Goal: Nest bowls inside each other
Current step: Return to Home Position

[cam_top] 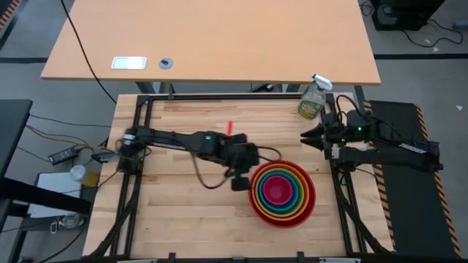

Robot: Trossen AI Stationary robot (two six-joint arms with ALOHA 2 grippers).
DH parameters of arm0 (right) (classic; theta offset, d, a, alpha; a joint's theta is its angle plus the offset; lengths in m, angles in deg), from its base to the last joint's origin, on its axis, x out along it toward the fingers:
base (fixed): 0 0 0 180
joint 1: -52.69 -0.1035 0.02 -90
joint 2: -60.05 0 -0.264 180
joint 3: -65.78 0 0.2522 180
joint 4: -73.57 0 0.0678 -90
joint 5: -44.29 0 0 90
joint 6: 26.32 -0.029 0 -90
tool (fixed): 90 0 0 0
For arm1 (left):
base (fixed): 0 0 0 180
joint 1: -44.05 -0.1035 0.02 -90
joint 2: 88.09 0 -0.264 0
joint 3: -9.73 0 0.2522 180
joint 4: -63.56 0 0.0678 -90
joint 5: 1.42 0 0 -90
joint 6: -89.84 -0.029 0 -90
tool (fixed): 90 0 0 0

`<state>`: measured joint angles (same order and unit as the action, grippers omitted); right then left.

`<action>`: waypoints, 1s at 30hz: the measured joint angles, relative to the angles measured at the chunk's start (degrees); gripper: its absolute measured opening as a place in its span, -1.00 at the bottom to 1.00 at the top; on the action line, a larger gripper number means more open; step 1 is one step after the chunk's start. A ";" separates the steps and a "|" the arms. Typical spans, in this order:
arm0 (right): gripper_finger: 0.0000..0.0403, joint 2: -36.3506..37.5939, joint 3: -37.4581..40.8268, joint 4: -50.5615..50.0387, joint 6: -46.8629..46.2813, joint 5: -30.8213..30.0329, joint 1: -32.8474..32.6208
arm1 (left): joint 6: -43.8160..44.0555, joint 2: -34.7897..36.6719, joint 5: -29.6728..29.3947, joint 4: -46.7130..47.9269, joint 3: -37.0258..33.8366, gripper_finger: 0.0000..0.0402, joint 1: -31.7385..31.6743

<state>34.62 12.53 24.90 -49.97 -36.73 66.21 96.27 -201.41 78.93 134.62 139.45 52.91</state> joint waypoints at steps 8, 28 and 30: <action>-0.26 7.44 10.41 4.47 -5.10 0.50 0.00 | 14.77 23.25 -3.43 -18.24 -32.32 -0.90 0.00; -0.26 16.95 26.68 22.58 -22.73 1.75 0.02 | 28.55 79.08 -15.82 -50.77 -88.90 -0.90 0.31; -0.26 17.49 28.88 24.00 -27.41 1.12 0.00 | 28.03 83.70 -16.00 -53.01 -93.01 -0.90 0.31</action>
<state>52.11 41.41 48.90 -77.38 -35.60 66.22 124.30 -117.71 62.93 81.61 46.45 53.22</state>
